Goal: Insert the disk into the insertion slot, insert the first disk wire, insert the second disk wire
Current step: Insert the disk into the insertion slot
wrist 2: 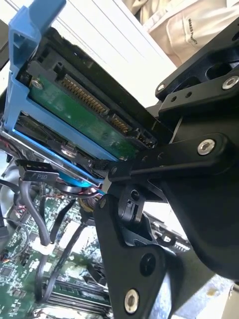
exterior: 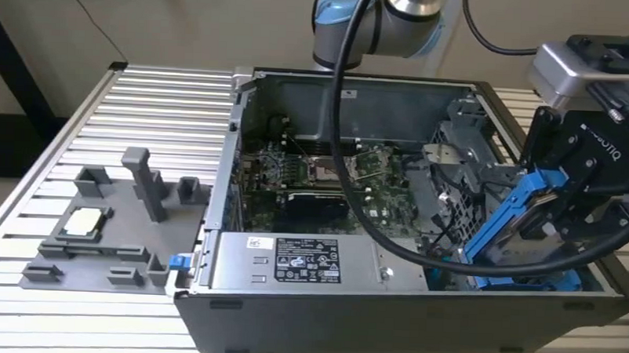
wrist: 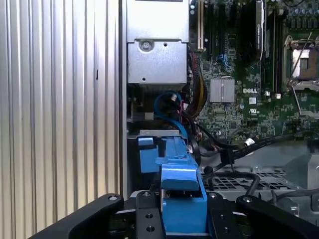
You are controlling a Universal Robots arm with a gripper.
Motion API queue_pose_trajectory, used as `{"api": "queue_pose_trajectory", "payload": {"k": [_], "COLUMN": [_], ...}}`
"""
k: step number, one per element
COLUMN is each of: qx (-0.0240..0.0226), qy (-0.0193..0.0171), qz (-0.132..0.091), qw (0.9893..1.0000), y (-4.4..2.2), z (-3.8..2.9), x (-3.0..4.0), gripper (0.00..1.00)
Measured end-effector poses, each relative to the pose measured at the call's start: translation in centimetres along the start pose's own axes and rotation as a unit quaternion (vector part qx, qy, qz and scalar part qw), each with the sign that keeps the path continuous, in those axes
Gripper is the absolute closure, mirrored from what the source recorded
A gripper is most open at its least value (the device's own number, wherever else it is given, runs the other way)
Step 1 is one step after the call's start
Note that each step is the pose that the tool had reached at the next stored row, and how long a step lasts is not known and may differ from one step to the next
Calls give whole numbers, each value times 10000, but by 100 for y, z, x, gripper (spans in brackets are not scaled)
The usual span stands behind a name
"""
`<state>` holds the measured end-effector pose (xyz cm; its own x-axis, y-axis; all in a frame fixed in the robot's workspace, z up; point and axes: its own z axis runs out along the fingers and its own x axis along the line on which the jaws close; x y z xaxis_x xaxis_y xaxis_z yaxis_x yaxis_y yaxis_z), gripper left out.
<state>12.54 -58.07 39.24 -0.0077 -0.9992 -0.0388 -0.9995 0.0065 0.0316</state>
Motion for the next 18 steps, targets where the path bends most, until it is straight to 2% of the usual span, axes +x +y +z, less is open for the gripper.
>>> {"api": "queue_pose_trajectory", "payload": {"k": [14, 18], "qx": [0, 0], "qy": [-5, -4], "qz": [-4, -5], "qw": [10000, 10000], "y": [-21, -22], "z": [244, 252], "x": [9, 9], "gripper": [67, 67]}}
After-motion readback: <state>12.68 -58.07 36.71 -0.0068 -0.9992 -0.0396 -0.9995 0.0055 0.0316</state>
